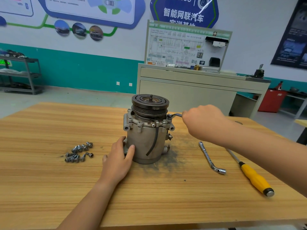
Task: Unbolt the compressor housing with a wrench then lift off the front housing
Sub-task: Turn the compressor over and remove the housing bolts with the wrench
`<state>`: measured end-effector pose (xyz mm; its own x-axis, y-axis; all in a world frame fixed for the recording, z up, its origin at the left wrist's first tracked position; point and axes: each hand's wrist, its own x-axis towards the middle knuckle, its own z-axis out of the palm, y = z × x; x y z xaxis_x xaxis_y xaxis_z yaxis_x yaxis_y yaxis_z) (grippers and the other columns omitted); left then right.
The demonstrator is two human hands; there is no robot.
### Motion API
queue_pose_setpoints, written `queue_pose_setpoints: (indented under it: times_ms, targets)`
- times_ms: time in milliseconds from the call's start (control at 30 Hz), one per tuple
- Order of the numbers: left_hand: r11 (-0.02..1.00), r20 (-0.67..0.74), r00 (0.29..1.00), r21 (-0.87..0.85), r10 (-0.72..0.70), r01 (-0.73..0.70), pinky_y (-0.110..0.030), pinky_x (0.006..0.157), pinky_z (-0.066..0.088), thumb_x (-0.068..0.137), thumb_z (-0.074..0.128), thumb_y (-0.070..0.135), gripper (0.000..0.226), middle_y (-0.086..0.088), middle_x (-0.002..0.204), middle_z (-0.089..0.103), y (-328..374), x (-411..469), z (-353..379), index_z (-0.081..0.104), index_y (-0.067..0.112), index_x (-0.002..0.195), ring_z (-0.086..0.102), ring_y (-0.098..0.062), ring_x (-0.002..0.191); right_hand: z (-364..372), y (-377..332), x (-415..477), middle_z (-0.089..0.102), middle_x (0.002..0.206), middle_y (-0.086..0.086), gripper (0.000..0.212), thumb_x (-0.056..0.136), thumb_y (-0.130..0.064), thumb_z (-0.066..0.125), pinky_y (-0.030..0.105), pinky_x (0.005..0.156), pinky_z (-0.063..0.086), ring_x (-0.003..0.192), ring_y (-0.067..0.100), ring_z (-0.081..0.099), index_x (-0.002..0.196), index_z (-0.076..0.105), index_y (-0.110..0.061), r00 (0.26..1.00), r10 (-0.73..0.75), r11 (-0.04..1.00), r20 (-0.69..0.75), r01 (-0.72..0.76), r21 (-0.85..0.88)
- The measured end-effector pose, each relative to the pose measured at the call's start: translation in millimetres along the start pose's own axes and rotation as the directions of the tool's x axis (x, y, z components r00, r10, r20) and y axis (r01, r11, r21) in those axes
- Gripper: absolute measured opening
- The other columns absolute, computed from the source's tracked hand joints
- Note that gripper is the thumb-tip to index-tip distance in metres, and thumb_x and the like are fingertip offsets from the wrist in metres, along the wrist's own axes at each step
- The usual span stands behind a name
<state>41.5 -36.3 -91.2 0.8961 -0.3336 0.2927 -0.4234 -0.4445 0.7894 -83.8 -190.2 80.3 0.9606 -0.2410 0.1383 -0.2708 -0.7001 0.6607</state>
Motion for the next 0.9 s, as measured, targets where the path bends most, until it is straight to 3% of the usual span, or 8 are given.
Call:
queue_pose_setpoints:
  times_ms: [200, 333, 467, 600, 667, 767, 833, 900]
  targets:
    - [1.000, 0.013, 1.000, 0.003, -0.004, 0.003, -0.054, 0.109, 0.023, 0.094, 0.039, 0.043, 0.055, 0.001, 0.141, 0.042, -0.8, 0.2, -0.1, 0.028, 0.023, 0.144, 0.046, -0.020, 0.125, 0.9, 1.2, 0.3, 0.039, 0.060, -0.001, 0.018, 0.093, -0.008, 0.038, 0.025, 0.039, 0.024, 0.048, 0.013, 0.037, 0.101, 0.055, -0.011, 0.998, -0.055, 0.997, 0.012, 0.055, -0.048]
    - [1.000, 0.008, 1.000, 0.002, -0.005, 0.005, -0.054, 0.109, 0.023, 0.095, 0.040, 0.042, 0.054, 0.001, 0.141, 0.043, 0.2, -0.3, 0.0, 0.029, 0.022, 0.143, 0.046, -0.020, 0.125, -1.6, 16.9, 9.4, 0.040, 0.063, -0.001, 0.023, 0.097, -0.012, 0.033, 0.025, 0.048, 0.033, 0.061, 0.017, 0.047, 0.101, 0.056, -0.011, 0.997, -0.063, 0.998, 0.046, 0.064, -0.024]
    - [1.000, 0.013, 1.000, 0.003, -0.010, 0.010, -0.053, 0.109, 0.023, 0.095, 0.040, 0.042, 0.054, 0.001, 0.142, 0.042, 0.6, -0.7, -0.9, 0.029, 0.022, 0.143, 0.047, -0.020, 0.124, -1.1, 6.2, -0.7, 0.034, 0.063, 0.001, 0.030, 0.093, 0.001, 0.038, 0.024, 0.041, 0.027, 0.050, 0.015, 0.035, 0.120, 0.049, -0.006, 0.991, -0.085, 0.996, 0.105, 0.089, -0.032]
    - [1.000, 0.013, 1.000, 0.025, -0.008, 0.007, -0.052, 0.108, 0.024, 0.095, 0.040, 0.042, 0.054, 0.002, 0.140, 0.042, 1.1, -1.4, -1.1, 0.029, 0.022, 0.143, 0.045, -0.019, 0.124, -3.0, -10.6, -8.1, 0.026, 0.062, 0.000, 0.044, 0.089, 0.008, 0.042, 0.024, 0.039, 0.025, 0.048, 0.012, 0.026, 0.133, 0.037, 0.001, 0.991, -0.113, 0.986, 0.065, 0.120, -0.119]
    - [1.000, 0.006, 1.000, 0.025, -0.007, 0.007, -0.051, 0.108, 0.024, 0.095, 0.041, 0.041, 0.053, 0.001, 0.140, 0.042, 1.8, -1.0, -1.0, 0.030, 0.021, 0.143, 0.045, -0.019, 0.123, -2.5, -7.0, -4.1, 0.028, 0.061, 0.001, 0.039, 0.091, 0.003, 0.042, 0.024, 0.039, 0.024, 0.047, 0.013, 0.026, 0.130, 0.042, -0.004, 0.991, -0.111, 0.984, 0.076, 0.120, -0.131]
    - [1.000, 0.004, 1.000, 0.025, -0.009, 0.008, -0.052, 0.108, 0.025, 0.095, 0.042, 0.040, 0.052, 0.000, 0.140, 0.042, 1.9, -1.9, -1.4, 0.031, 0.020, 0.142, 0.046, -0.020, 0.123, 6.5, 8.2, 0.4, 0.033, 0.059, -0.001, 0.017, 0.096, -0.020, 0.034, 0.025, 0.039, 0.023, 0.046, 0.013, 0.031, 0.105, 0.045, -0.012, 0.992, -0.122, 0.990, 0.020, 0.123, -0.074]
    - [1.000, 0.003, 1.000, 0.019, -0.011, 0.011, -0.052, 0.108, 0.025, 0.095, 0.042, 0.039, 0.052, 0.001, 0.140, 0.042, 1.7, -2.2, -1.8, 0.031, 0.021, 0.142, 0.047, -0.021, 0.122, 18.5, 21.4, 4.4, 0.035, 0.057, -0.003, 0.026, 0.097, -0.029, 0.027, 0.025, 0.041, 0.023, 0.046, 0.012, 0.032, 0.106, 0.043, -0.011, 0.993, -0.113, 0.992, -0.027, 0.111, -0.057]
    - [1.000, 0.001, 1.000, 0.007, -0.017, 0.017, -0.052, 0.108, 0.025, 0.095, 0.042, 0.040, 0.051, 0.001, 0.139, 0.043, 2.8, -2.0, -1.9, 0.032, 0.022, 0.142, 0.048, -0.020, 0.121, 32.4, 33.7, 14.1, 0.034, 0.055, -0.004, 0.028, 0.098, -0.026, 0.026, 0.026, 0.041, 0.021, 0.045, 0.012, 0.031, 0.114, 0.044, -0.012, 0.992, -0.114, 0.992, -0.057, 0.111, -0.057]
